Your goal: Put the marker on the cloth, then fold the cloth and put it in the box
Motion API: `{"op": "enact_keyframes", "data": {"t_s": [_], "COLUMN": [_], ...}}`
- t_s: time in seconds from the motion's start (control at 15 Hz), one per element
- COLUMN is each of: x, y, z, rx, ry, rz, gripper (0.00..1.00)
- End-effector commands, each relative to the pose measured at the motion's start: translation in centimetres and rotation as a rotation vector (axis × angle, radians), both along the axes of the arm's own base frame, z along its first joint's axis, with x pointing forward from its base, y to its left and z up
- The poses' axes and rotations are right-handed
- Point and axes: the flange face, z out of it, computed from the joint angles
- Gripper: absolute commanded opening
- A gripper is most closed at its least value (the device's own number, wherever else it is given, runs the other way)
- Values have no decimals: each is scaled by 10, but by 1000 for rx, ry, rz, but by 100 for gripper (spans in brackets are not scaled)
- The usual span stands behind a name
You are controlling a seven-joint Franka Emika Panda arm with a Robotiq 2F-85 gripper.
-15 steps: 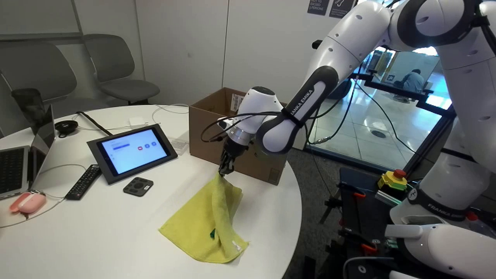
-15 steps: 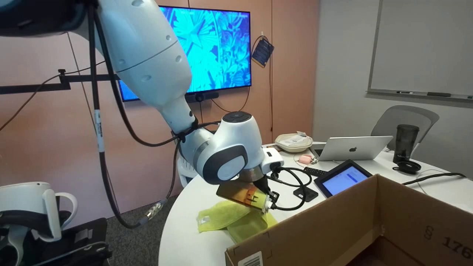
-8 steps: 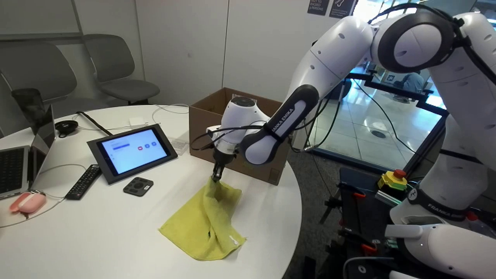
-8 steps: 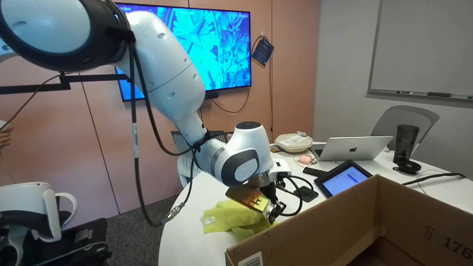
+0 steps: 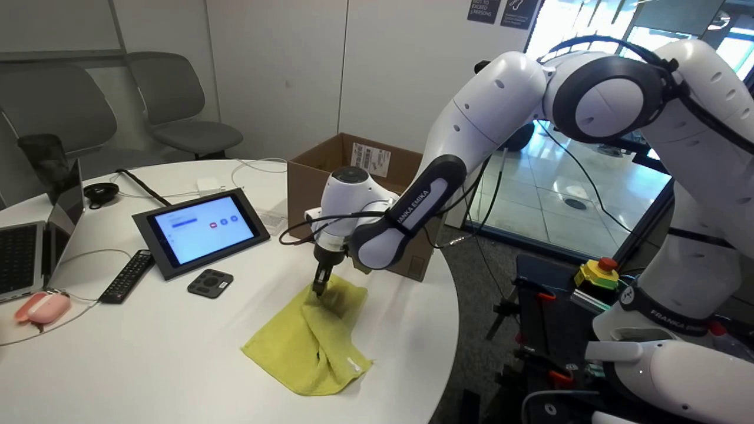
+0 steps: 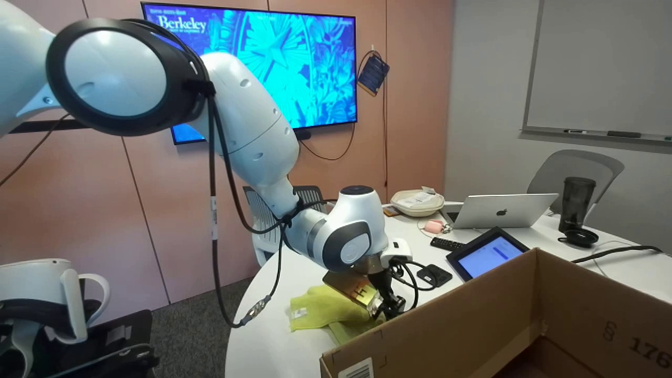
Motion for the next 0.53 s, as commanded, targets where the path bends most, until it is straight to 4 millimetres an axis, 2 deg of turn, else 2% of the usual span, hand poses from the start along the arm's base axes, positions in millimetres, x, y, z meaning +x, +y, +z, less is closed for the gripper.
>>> {"op": "enact_keyframes", "data": {"t_s": [0.0,0.2,0.47], "x": [-4,-26,-59], "y": [-7,-20,-36], "z": [20,40,56], "rx": [12,25,17], "ry": [-14,17,36], "rz": [-47,-71,-116], "gripper": [78,99,100]}}
